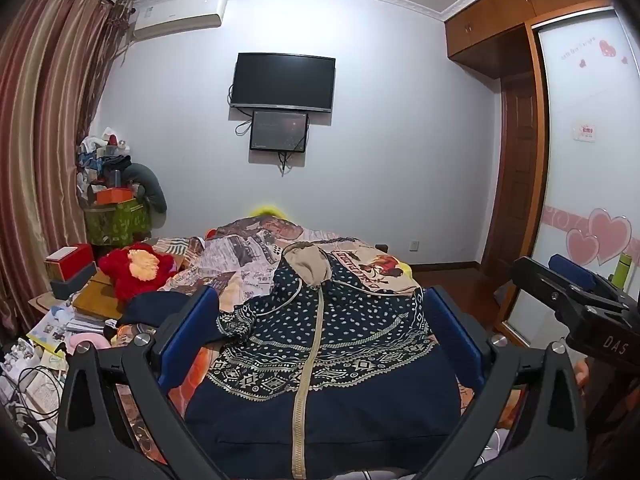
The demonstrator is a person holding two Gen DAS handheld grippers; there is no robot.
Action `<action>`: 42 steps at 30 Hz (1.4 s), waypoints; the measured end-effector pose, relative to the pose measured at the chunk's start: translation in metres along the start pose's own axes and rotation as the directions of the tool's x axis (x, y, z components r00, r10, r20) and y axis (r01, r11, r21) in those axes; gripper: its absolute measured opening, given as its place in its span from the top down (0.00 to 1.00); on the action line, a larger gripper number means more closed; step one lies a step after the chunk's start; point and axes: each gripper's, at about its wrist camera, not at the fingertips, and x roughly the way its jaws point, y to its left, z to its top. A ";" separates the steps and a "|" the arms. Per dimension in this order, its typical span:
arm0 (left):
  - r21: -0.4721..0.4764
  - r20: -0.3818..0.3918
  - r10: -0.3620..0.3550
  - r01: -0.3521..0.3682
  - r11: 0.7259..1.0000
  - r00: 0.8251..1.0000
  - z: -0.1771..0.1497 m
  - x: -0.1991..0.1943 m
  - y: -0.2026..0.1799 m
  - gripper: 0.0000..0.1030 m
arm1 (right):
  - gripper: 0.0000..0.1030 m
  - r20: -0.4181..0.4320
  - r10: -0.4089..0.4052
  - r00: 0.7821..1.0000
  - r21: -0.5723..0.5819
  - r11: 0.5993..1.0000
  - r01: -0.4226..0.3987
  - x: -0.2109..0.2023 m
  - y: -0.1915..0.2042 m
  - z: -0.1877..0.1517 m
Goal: Fold large clothes
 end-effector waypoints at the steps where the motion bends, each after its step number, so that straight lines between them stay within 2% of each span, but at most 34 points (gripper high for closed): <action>1: 0.001 0.000 -0.001 0.001 1.000 1.000 0.000 0.000 0.000 0.00 | 0.00 0.001 0.000 1.000 0.000 1.000 0.000 0.000 0.000 0.000; 38: 0.006 0.003 -0.001 0.001 1.000 1.000 0.005 -0.006 0.001 0.00 | 0.00 -0.002 -0.001 1.000 -0.002 1.000 0.001 0.004 0.001 -0.003; 42: 0.003 -0.009 0.004 -0.004 1.000 1.000 0.004 0.007 0.003 0.00 | 0.00 -0.014 -0.002 1.000 0.000 1.000 0.002 0.014 -0.008 -0.009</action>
